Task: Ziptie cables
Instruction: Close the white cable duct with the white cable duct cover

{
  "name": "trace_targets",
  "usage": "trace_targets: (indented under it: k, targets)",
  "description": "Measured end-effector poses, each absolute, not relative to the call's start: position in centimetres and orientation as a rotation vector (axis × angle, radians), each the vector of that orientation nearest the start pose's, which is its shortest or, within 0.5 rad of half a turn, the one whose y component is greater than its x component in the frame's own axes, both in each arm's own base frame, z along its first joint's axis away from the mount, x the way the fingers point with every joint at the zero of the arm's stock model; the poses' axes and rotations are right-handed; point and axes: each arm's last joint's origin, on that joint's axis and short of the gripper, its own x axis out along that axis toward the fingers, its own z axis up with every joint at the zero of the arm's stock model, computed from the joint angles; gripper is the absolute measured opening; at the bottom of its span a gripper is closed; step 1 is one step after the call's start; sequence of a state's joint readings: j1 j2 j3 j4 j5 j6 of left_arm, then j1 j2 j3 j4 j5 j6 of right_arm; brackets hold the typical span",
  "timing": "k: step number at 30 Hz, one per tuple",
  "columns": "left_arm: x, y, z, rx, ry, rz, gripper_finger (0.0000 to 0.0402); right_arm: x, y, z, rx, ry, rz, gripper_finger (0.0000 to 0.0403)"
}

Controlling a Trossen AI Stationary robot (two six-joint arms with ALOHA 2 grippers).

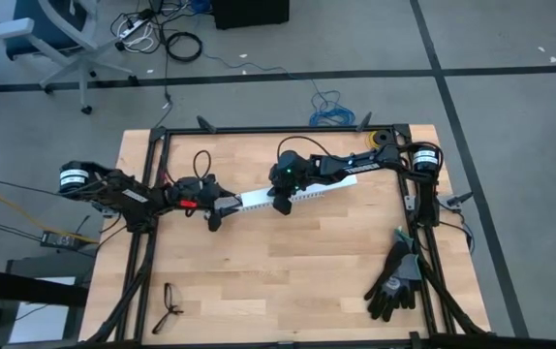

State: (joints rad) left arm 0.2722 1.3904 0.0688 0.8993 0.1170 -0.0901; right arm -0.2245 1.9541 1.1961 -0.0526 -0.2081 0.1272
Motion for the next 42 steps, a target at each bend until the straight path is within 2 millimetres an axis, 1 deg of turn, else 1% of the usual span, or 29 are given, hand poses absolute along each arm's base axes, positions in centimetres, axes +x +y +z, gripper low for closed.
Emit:
trace_targets:
  k: [4,14,21,25,28,32,34,35,39,42]
  targets:
    - [16.9,4.3,9.6,-0.197,0.434,0.167,0.0282,39.5,-8.5,15.4,0.295,0.791,-0.070,0.0000]
    - [16.7,4.4,9.3,-0.168,0.472,0.208,0.0280,39.5,-8.5,15.4,0.294,0.788,-0.071,0.0000]
    - [16.7,4.5,9.3,-0.162,0.471,0.223,0.0234,39.5,-8.5,15.4,0.294,0.786,-0.072,0.0000]
    - [16.7,4.5,9.3,-0.161,0.471,0.224,0.0224,39.5,-8.5,15.4,0.284,0.785,-0.068,0.0000]
    - [16.7,4.5,9.3,-0.161,0.473,0.225,0.0224,39.3,-8.4,16.2,0.273,0.776,-0.072,0.0000]
    - [16.7,4.5,9.3,-0.161,0.477,0.229,0.0225,38.3,-8.1,18.9,0.258,0.751,-0.067,0.0000]
    - [16.7,4.5,9.3,-0.161,0.478,0.232,0.0225,37.5,-8.0,20.1,0.250,0.775,-0.094,0.0000]
    - [16.7,4.5,9.3,-0.161,0.479,0.232,0.0225,37.1,-8.0,20.4,0.245,0.798,-0.114,0.0000]
    - [16.7,4.5,9.3,-0.160,0.478,0.234,0.0225,35.8,-8.1,19.9,0.249,0.935,-0.190,0.0000]
    - [16.7,4.5,9.3,-0.159,0.476,0.238,0.0225,36.3,-8.4,18.5,0.291,0.952,-0.210,0.0000]
